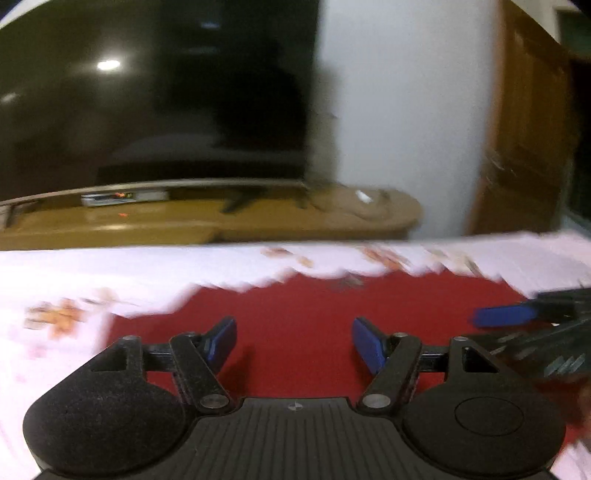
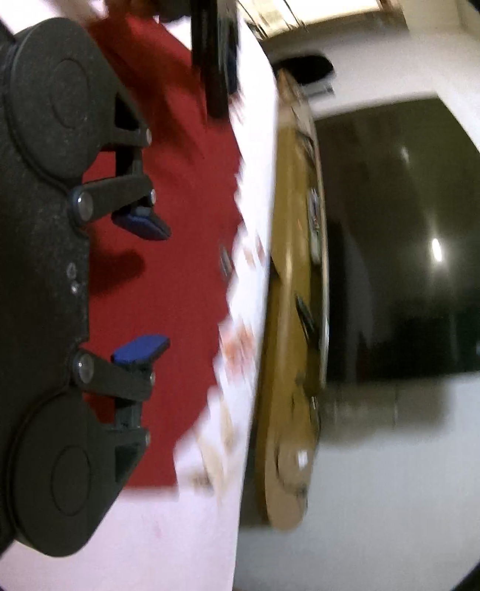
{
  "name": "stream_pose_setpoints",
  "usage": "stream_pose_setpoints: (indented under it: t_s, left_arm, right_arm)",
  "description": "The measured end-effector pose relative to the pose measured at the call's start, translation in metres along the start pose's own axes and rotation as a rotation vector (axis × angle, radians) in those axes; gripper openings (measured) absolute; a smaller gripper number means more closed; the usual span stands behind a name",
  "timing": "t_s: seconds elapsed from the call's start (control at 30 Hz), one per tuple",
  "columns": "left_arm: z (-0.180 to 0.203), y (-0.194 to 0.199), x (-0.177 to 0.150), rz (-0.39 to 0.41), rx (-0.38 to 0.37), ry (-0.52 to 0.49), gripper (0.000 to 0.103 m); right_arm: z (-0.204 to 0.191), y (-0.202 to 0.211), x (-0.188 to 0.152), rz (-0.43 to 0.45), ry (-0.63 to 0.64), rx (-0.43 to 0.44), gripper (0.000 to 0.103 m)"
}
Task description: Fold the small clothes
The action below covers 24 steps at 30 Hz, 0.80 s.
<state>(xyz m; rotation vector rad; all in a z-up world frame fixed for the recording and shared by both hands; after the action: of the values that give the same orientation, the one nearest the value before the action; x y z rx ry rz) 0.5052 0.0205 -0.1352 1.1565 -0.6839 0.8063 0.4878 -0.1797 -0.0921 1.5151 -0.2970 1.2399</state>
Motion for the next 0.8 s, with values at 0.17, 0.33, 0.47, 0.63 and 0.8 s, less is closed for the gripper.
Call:
stream_pose_setpoints:
  t_s: [0.17,0.33,0.47,0.63,0.8]
  left_arm:
    - [-0.011,-0.006,-0.028,-0.059,0.035,-0.042,0.070]
    - [-0.050,0.024,-0.033,-0.038,0.043,-0.006,0.070]
    - [-0.056,0.041,-0.025,-0.011,0.068,0.080,0.070]
    - [-0.015,0.054,-0.032,0.015,0.014,0.036,0.070]
    - [0.011,0.057,-0.068,-0.014,0.069,-0.123,0.070]
  right_arm:
    - [-0.028,-0.014,-0.014,-0.047,0.090,-0.017,0.067]
    - [0.025,0.022,-0.044,-0.076,0.015,-0.133,0.066]
    - [0.039,0.043,-0.055,-0.091,-0.020,-0.169,0.060]
    - [-0.008,0.063,-0.032,0.012,-0.015,-0.114,0.062]
    - [-0.072,0.044,-0.032,-0.023,0.093,-0.048,0.064]
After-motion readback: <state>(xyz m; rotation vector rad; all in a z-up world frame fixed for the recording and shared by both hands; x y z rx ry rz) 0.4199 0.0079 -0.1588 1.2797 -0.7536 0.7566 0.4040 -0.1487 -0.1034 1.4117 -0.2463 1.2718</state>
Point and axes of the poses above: each gripper's, at about its wrist camera, not at the fingertips, and y roughly against the way its jaws point, z to its right, x to its top, the point moved 4 cm from there along -y, roughly the way its jaws point, and after that the axes turned 14 degrees about y, right-handed, at the moved point
